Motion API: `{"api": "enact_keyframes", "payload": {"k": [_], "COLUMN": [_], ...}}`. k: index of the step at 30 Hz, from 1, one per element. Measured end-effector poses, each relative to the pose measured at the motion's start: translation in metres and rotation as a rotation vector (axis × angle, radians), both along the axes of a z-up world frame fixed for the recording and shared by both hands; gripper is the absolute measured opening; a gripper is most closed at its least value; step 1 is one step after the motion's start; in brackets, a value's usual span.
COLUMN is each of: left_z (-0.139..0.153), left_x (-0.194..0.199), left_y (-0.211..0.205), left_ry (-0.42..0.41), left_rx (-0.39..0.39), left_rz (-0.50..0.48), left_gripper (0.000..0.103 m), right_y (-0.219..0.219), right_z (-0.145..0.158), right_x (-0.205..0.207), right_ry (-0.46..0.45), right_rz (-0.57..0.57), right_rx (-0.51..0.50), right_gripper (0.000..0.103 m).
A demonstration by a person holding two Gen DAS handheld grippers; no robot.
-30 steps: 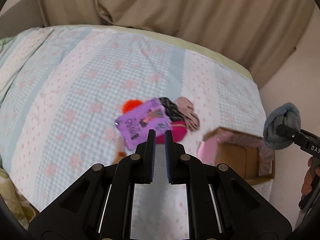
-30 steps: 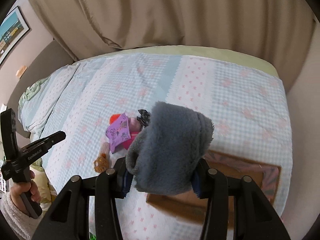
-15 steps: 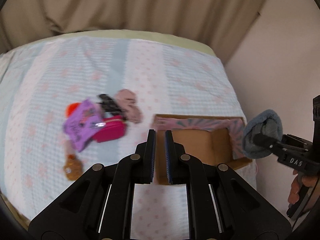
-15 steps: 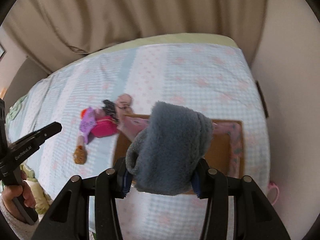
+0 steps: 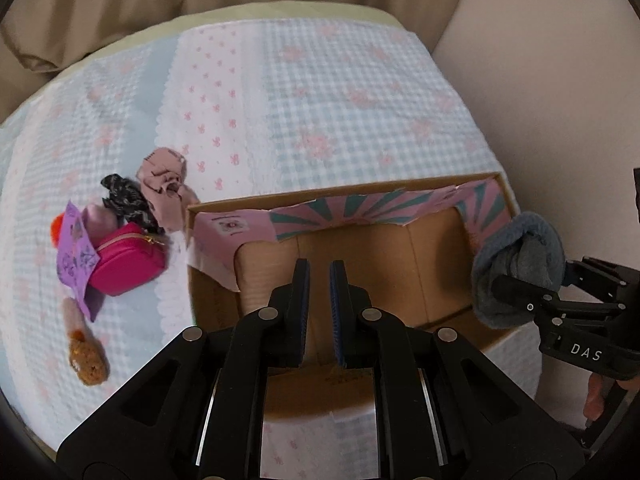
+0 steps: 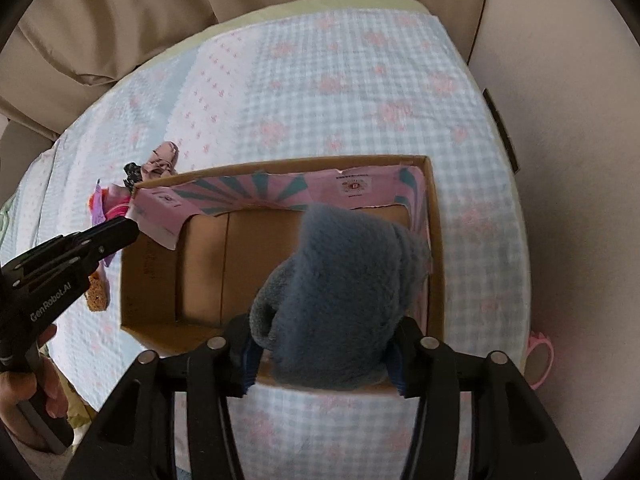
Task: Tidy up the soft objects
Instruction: 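Carry the grey sock over the cardboard box and release it inside, then lift both tools away from the box back toward the item pile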
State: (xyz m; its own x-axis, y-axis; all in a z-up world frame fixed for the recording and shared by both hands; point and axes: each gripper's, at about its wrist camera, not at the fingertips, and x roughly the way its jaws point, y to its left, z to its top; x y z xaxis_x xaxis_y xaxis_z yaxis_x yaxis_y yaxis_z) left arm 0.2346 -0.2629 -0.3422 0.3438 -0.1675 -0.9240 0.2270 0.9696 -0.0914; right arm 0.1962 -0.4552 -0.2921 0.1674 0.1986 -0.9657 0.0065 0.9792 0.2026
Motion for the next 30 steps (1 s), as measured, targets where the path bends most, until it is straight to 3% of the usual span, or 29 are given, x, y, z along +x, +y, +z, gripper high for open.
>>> {"api": "enact_keyframes", "payload": {"k": [1, 2, 3, 5, 7, 8, 9, 15, 30], "left_z": [-0.003, -0.007, -0.011, -0.017, -0.022, -0.026, -0.028, -0.039, -0.029], "left_x": [0.001, 0.001, 0.002, 0.004, 0.005, 0.006, 0.007, 0.009, 0.004], "left_y": [-0.002, -0.003, -0.002, 0.000, 0.004, 0.006, 0.007, 0.006, 0.004], "left_ry": [0.003, 0.010, 0.018, 0.028, 0.040, 0.051, 0.047, 0.067, 0.067], "left_rx": [0.005, 0.010, 0.013, 0.013, 0.013, 0.017, 0.013, 0.023, 0.043], "left_rz": [-0.002, -0.002, 0.002, 0.017, 0.035, 0.045, 0.053, 0.050, 0.047], "left_gripper": [0.009, 0.009, 0.010, 0.014, 0.063, 0.096, 0.103, 0.103, 0.103], "right_y": [-0.002, -0.003, -0.005, -0.006, -0.004, -0.002, -0.001, 0.000, 0.006], "right_z": [-0.005, -0.006, -0.009, -0.011, -0.012, -0.013, -0.013, -0.018, -0.011], "right_x": [0.002, 0.003, 0.005, 0.008, 0.009, 0.011, 0.011, 0.013, 0.008], "right_ry": [-0.005, -0.014, -0.029, -0.050, -0.077, -0.083, -0.091, -0.082, -0.076], "right_rz": [-0.007, -0.013, -0.019, -0.013, 0.012, 0.021, 0.031, 0.045, 0.008], "right_rx": [0.010, 0.015, 0.022, 0.021, -0.001, -0.007, -0.013, -0.013, -0.044], "right_gripper": [0.056, 0.066, 0.085, 0.101, 0.102, 0.102, 0.102, 0.102, 0.102]}}
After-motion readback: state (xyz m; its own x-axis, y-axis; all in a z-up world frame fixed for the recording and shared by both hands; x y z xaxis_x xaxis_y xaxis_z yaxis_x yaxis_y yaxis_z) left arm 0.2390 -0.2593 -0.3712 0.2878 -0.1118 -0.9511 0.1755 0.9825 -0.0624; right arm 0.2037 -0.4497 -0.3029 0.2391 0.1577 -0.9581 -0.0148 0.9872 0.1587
